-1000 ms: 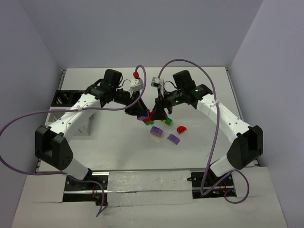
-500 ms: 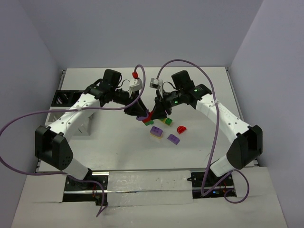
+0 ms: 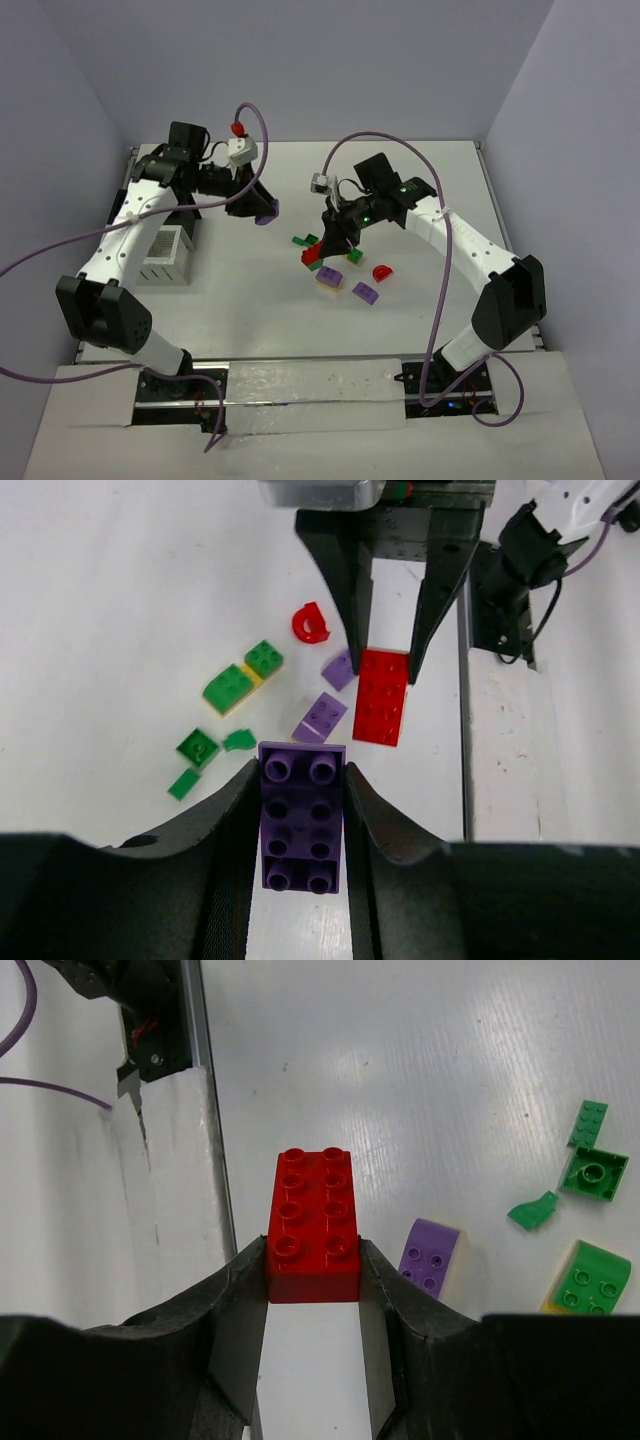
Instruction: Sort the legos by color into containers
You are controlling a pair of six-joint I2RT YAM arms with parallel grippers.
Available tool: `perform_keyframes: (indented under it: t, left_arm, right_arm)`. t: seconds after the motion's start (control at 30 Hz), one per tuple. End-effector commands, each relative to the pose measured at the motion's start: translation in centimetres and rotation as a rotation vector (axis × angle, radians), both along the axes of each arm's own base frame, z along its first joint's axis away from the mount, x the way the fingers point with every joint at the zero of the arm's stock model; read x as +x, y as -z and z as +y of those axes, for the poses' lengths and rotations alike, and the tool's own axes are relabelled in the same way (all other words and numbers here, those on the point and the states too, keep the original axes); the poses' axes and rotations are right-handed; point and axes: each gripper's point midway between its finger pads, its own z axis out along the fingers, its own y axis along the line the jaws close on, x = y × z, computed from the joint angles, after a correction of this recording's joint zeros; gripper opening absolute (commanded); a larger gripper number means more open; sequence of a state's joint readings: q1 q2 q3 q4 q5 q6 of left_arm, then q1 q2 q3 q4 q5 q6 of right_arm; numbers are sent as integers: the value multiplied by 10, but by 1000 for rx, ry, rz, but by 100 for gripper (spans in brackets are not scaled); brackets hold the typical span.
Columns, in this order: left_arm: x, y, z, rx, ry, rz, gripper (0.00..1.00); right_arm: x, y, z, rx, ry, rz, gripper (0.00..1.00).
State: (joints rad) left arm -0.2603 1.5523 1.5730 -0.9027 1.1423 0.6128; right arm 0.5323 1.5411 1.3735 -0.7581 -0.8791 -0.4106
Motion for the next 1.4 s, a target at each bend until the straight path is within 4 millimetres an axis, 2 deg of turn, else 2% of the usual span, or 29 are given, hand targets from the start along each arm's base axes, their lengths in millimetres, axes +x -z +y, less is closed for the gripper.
perform_keyframes:
  t: [0.0, 0.03, 0.07, 0.13, 0.2, 0.23, 0.27, 0.3, 0.33, 0.37, 0.43, 0.5, 0.57, 0.73, 0.93, 1.1, 1.23, 1.37]
  left_arm:
    - [19, -9, 43, 52, -160, -76, 0]
    - [34, -5, 62, 60, -260, -82, 0]
    - [48, -9, 81, 50, -350, -104, 0]
    - [78, -12, 137, 66, -597, -150, 0]
    - [110, -19, 184, 58, -836, -200, 0]
    - [119, -23, 207, 55, -925, -220, 0]
    - [126, -19, 226, 69, -1006, -223, 0]
    - [133, -13, 254, 89, -1118, -226, 0]
    - [136, -11, 267, 82, -1172, -228, 0]
    - [136, -11, 268, 70, -1183, -215, 0]
    - [146, -4, 303, 55, -1304, -240, 0]
    - [154, 10, 325, 74, -1384, -229, 0]
    - [160, 19, 339, 74, -1427, -228, 0]
    - [163, 31, 359, 86, -1483, -276, 0]
    - [160, 61, 373, 118, -1505, -241, 0]
    - [157, 74, 386, 134, -1549, -223, 1]
    - [156, 84, 389, 143, -1548, -199, 10]
    - [156, 90, 384, 137, -1523, -175, 24]
  right_arm:
    - [5, -4, 0, -11, 26, -27, 0]
    - [9, -7, 0, -12, 49, -36, 0]
    - [14, -9, 1, -12, 71, -45, 0]
    - [24, -12, 2, -17, 115, -60, 0]
    - [36, -12, 4, -27, 159, -65, 0]
    - [40, -12, 5, -32, 172, -64, 0]
    - [43, -11, 6, -36, 183, -62, 0]
    - [47, -10, 7, -39, 196, -61, 0]
    - [49, -10, 7, -42, 202, -63, 0]
    - [50, -11, 7, -41, 208, -66, 0]
    - [57, -8, 7, -53, 234, -68, 0]
    - [62, -7, 7, -65, 258, -70, 0]
    - [67, -8, 8, -68, 277, -70, 0]
    - [70, -11, 10, -65, 283, -64, 0]
    - [74, -4, 11, -74, 280, -56, 0]
    - [77, -4, 13, -75, 283, -55, 0]
    - [78, -7, 15, -67, 286, -54, 0]
    - [81, -15, 18, -43, 296, -55, 0]
